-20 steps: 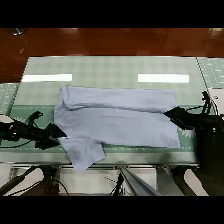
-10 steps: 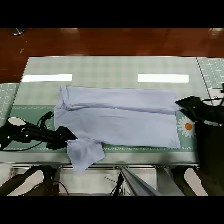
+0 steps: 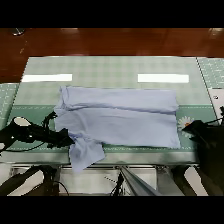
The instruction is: Fold the shirts.
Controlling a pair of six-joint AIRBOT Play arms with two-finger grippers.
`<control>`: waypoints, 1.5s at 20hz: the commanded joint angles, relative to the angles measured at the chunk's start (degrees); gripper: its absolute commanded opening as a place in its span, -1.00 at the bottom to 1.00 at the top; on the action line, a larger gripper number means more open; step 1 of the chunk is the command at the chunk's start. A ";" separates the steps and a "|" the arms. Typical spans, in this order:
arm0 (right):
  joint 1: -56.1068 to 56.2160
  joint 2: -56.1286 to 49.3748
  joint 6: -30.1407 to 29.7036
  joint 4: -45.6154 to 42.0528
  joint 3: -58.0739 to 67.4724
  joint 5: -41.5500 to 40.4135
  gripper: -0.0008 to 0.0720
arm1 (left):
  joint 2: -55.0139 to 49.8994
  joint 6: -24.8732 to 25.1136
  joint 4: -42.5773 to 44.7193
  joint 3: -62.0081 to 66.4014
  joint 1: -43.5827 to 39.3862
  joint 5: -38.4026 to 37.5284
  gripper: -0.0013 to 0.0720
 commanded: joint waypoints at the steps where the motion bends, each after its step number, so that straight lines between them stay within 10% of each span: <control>1: 2.91 -0.13 1.11 -6.56 -4.42 1.40 0.74 | 0.04 0.37 -0.44 0.02 -0.11 -0.35 -0.90; 16: 7.02 -13.81 -5.92 7.63 -4.39 -5.33 0.71 | 0.04 0.35 -0.87 0.00 -0.11 -0.37 -0.90; 18: 7.02 -13.86 -8.35 10.93 -4.39 -5.29 0.32 | 0.04 0.35 -0.87 0.04 -0.11 -0.35 -0.90; 20: 7.02 -13.86 -13.40 11.93 -4.39 -4.37 -0.90 | 0.02 0.37 -1.27 0.20 -0.09 -0.20 -0.90; 30: 7.02 -13.99 -13.79 20.83 9.46 -7.72 -0.91 | -3.02 -2.03 -7.26 25.92 4.17 -3.26 -0.90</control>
